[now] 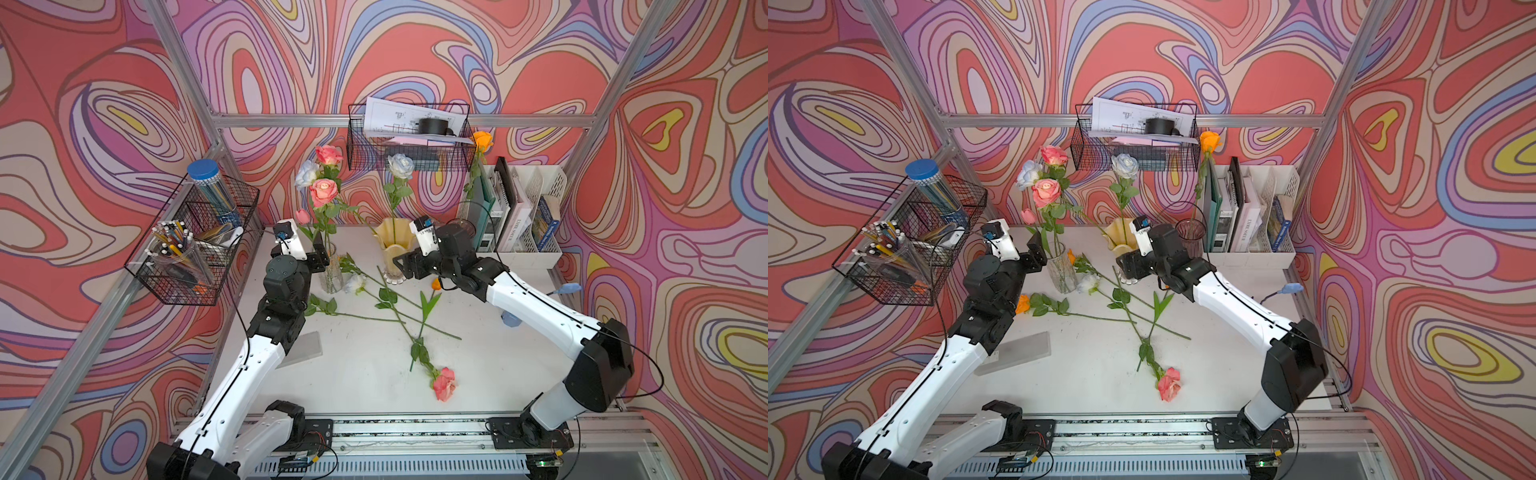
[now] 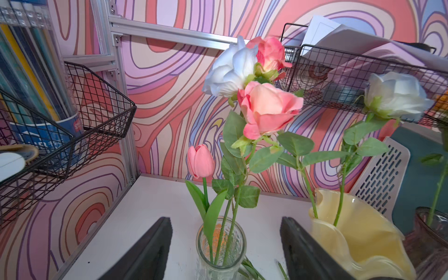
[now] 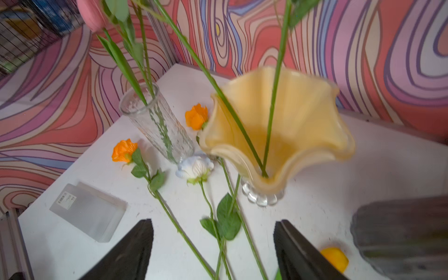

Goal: Arrange the flowers in different vases according to their colors
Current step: Adjust the flower in the vase.

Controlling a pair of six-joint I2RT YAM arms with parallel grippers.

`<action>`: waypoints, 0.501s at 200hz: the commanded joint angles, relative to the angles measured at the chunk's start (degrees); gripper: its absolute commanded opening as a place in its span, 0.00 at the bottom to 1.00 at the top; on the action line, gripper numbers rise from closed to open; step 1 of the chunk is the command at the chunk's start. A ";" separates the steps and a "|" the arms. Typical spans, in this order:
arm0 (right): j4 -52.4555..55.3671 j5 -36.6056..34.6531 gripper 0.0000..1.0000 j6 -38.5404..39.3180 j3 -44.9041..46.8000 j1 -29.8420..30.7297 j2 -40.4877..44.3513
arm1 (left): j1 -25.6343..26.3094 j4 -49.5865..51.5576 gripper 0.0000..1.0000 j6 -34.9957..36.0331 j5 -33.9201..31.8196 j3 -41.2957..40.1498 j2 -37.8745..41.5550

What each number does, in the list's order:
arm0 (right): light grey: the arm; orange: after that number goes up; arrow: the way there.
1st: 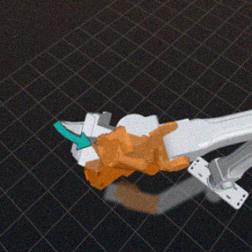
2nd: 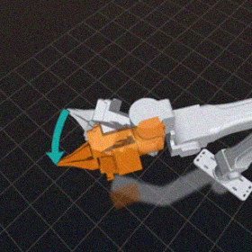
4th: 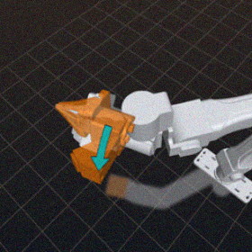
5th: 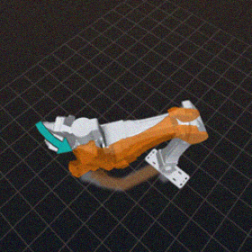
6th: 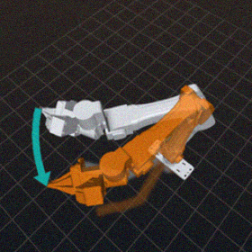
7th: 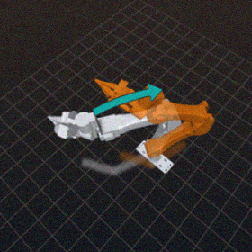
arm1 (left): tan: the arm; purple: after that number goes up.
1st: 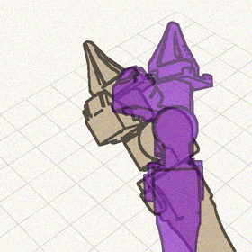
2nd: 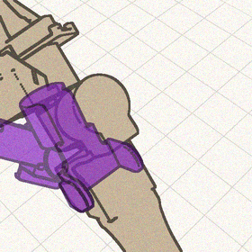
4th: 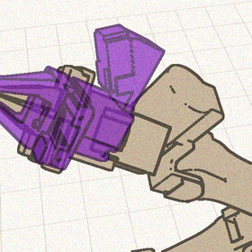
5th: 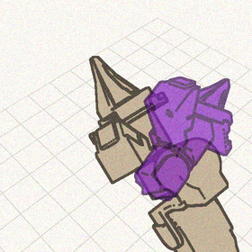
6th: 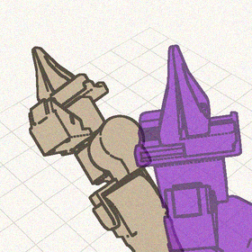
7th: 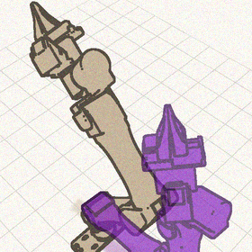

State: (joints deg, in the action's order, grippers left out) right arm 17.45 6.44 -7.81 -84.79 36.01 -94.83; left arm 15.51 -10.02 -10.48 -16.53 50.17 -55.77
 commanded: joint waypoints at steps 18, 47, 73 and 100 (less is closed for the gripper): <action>5.09 -1.98 0.78 3.87 -16.14 2.29 -13.41 | 8.62 11.38 0.76 1.91 -9.43 3.82 2.36; 7.98 -2.68 0.78 4.47 -25.76 2.40 -20.62 | 10.56 17.87 0.76 -1.25 -9.78 4.94 5.81; 8.97 -1.67 0.78 4.74 -31.25 2.49 -24.25 | 10.93 21.40 0.76 -2.51 -10.69 4.58 9.99; 10.67 -2.70 0.78 4.78 -36.48 2.57 -28.11 | 11.03 25.95 0.76 -3.59 -7.82 5.97 11.53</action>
State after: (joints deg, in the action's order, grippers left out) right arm 26.02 4.64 -3.84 -116.79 38.39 -120.79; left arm 25.98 9.52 -12.29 -25.28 53.80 -45.34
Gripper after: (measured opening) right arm 0.784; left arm 0.761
